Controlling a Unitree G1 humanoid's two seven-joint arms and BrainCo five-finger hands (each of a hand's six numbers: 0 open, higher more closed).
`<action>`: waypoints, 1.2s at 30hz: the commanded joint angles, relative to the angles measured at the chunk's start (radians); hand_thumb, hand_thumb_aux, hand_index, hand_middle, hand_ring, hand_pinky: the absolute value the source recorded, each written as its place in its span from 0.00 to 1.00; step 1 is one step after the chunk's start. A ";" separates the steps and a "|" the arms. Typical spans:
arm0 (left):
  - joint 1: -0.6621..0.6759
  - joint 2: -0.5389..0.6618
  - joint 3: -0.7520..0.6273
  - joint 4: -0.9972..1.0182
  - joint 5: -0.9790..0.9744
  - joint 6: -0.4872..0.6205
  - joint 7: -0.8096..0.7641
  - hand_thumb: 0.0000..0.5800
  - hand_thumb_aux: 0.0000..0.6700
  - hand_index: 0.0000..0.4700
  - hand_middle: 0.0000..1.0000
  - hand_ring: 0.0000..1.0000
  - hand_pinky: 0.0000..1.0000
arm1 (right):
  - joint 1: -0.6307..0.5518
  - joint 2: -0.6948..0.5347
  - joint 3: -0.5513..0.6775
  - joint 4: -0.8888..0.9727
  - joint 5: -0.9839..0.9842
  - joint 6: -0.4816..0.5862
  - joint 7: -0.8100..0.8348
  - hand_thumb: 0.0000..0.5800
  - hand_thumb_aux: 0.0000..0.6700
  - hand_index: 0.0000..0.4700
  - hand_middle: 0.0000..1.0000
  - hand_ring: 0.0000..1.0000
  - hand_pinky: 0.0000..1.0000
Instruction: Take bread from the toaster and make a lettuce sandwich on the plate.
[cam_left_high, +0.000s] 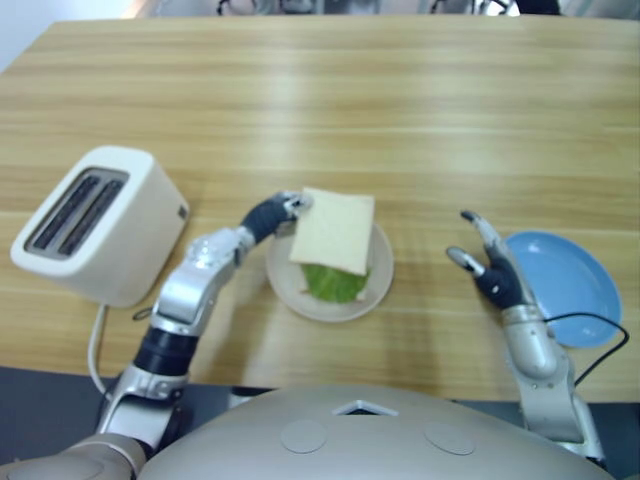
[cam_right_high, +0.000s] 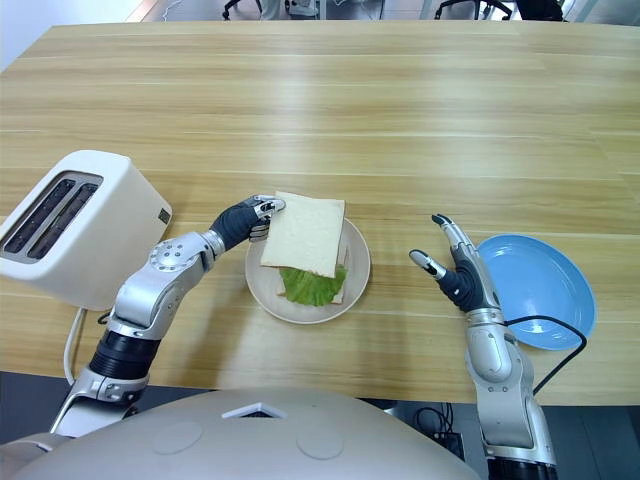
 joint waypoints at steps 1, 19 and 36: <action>0.013 -0.015 0.002 0.036 0.028 0.008 0.028 1.00 1.00 0.98 1.00 1.00 1.00 | 0.012 -0.001 0.009 -0.037 -0.026 0.013 -0.002 0.00 0.00 0.00 0.00 0.00 0.00; 0.099 0.017 -0.127 0.065 0.183 -0.070 0.012 1.00 1.00 0.98 1.00 1.00 1.00 | 0.042 -0.016 0.269 -0.271 -0.297 -0.026 0.104 0.00 0.00 0.00 0.00 0.00 0.00; 0.020 -0.052 -0.110 0.192 0.230 -0.112 0.033 1.00 1.00 0.98 1.00 1.00 1.00 | -0.043 -0.060 0.602 -0.183 -0.519 -0.043 0.201 0.00 0.00 0.00 0.00 0.00 0.00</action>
